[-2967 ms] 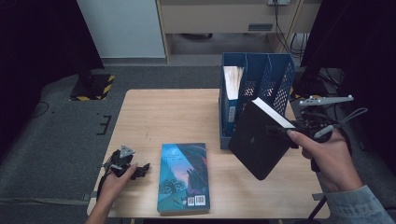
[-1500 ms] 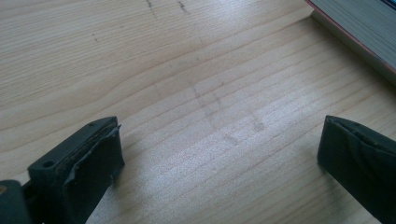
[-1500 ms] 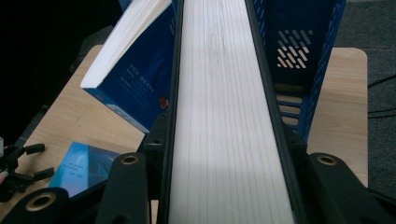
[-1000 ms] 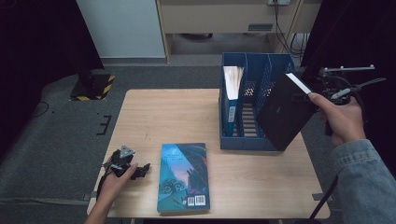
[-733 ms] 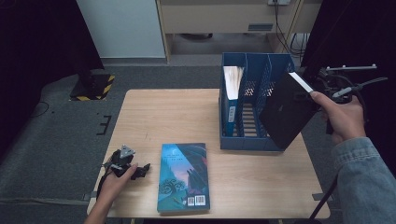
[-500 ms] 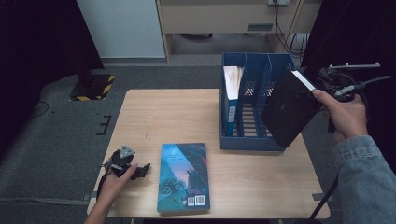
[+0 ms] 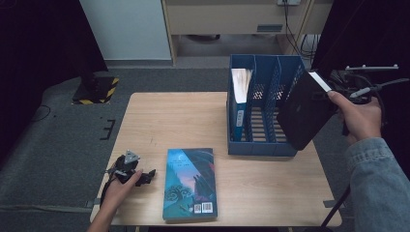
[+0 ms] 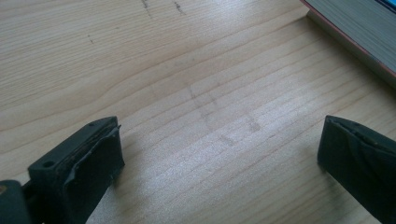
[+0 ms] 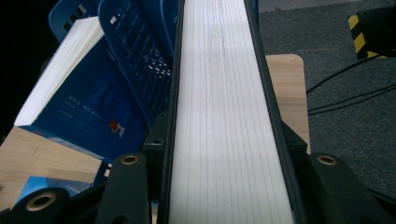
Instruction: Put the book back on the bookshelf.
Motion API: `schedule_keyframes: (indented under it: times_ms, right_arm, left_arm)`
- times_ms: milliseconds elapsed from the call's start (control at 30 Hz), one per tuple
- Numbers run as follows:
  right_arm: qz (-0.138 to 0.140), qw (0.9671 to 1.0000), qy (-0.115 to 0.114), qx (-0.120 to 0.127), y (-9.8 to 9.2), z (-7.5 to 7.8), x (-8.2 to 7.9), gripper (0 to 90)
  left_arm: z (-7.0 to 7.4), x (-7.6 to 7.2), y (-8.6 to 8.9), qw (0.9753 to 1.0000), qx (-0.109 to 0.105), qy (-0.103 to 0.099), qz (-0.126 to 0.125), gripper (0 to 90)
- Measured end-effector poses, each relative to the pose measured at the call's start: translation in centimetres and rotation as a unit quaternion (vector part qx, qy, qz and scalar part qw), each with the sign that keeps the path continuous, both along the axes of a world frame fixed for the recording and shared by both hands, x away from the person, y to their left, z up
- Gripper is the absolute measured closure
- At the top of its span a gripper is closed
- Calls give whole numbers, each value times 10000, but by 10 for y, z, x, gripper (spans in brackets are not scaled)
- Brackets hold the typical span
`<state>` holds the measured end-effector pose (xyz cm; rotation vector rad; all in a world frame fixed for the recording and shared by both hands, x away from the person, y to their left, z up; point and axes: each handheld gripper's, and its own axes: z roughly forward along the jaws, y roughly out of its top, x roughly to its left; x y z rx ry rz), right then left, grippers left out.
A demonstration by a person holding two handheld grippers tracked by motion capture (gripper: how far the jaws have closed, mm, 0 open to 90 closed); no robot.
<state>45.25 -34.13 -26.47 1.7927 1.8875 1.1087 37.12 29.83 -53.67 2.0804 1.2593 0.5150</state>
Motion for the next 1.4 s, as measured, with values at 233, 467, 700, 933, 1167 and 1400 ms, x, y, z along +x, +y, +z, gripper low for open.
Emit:
schedule_keyframes:
  times_ms: [233, 467, 700, 933, 1167, 1400]
  right_arm:
    - [-76, 9999, 82, -54, 1, -2, 6, 525]
    - [-65, 9999, 57, -135, 8, 0, 13, 525]
    - [-113, 9997, 99, -181, 12, -1, 22, 525]
    - [-146, 9996, 107, -227, 16, -3, 29, 525]
    - [-170, 9994, 66, -288, 22, -1, 38, 525]
    - [-195, 9992, 13, -347, 28, -6, 46, 525]
  left_arm:
    - [0, 0, 0, 10000, 0, -3, -7, 0]
    - [0, 0, 0, 10000, -7, -5, -25, 0]
    - [0, 0, 0, 10000, -3, -3, -39, 0]
    - [0, 0, 0, 10000, -2, -4, -46, 0]
    - [0, 0, 0, 10000, 2, 10, -49, 0]
    - [0, 0, 0, 10000, 5, 11, -56, 0]
